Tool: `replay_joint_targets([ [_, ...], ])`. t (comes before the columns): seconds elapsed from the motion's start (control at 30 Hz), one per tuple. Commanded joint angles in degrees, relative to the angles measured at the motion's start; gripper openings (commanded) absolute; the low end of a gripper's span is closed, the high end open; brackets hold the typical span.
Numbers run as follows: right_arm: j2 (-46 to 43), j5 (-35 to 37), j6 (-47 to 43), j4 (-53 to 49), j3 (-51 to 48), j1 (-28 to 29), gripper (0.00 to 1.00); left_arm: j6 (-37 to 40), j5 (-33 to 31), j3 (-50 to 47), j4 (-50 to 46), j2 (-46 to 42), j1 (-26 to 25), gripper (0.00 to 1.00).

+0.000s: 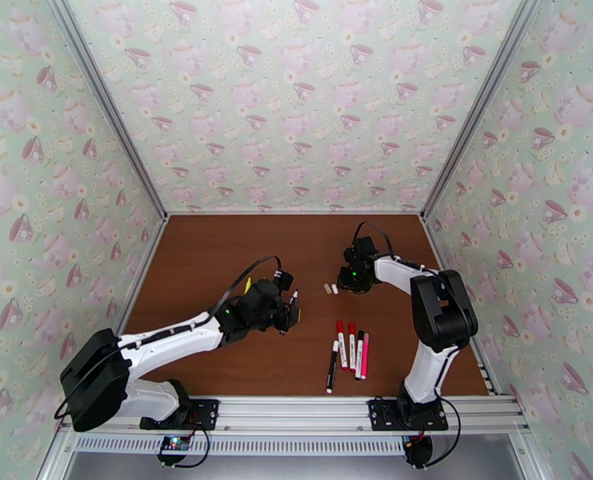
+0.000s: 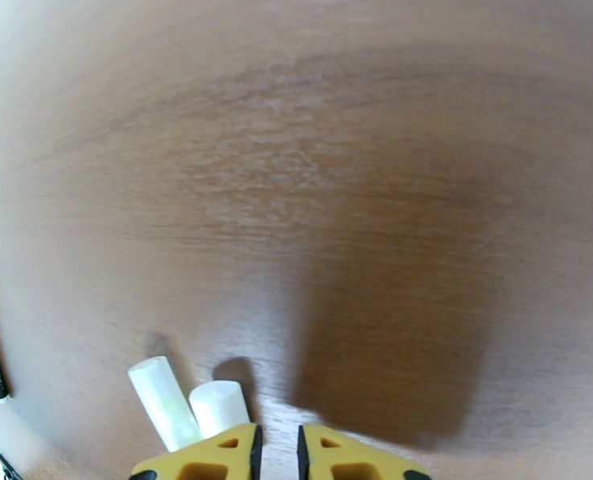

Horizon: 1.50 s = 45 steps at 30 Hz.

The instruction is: Open the pen caps

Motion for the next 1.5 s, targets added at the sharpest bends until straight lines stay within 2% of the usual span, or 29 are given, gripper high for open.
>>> replay_joint_targets([
  [0.0, 1.0, -1.0, -0.9, -1.1, 1.7, -0.2, 0.23, 0.0, 0.7, 0.6, 1.0, 0.6, 0.3, 0.13],
  [0.3, 0.4, -1.3, -0.5, -0.9, 1.5, -0.2, 0.31, -0.8, 1.2, 0.2, 2.0, 1.4, 0.1, 0.13],
  [0.47, -1.3, -0.8, 0.3, -1.1, 0.3, -0.2, 0.31, -0.8, 1.1, 0.2, 1.8, 1.5, 0.0, 0.13],
  [0.7, -1.4, -0.5, 1.5, -0.5, -0.6, -0.2, 0.23, -0.7, 1.2, 0.5, 1.8, 2.0, 0.0, 0.13],
  [0.9, -1.0, -2.8, 3.2, 1.6, -0.6, 0.0, 0.2, -1.6, 0.2, 0.6, 1.0, 1.6, 0.0, 0.13],
  [1.3, -0.9, -5.3, 5.7, 3.9, -1.2, 2.2, 0.2, -3.3, -4.2, 1.3, -3.9, 0.8, 0.6, 0.14],
  [1.47, -0.9, -5.1, 6.0, 3.9, -1.2, 2.8, 0.25, -3.3, -6.2, 1.4, -5.8, 0.6, 0.5, 0.15],
])
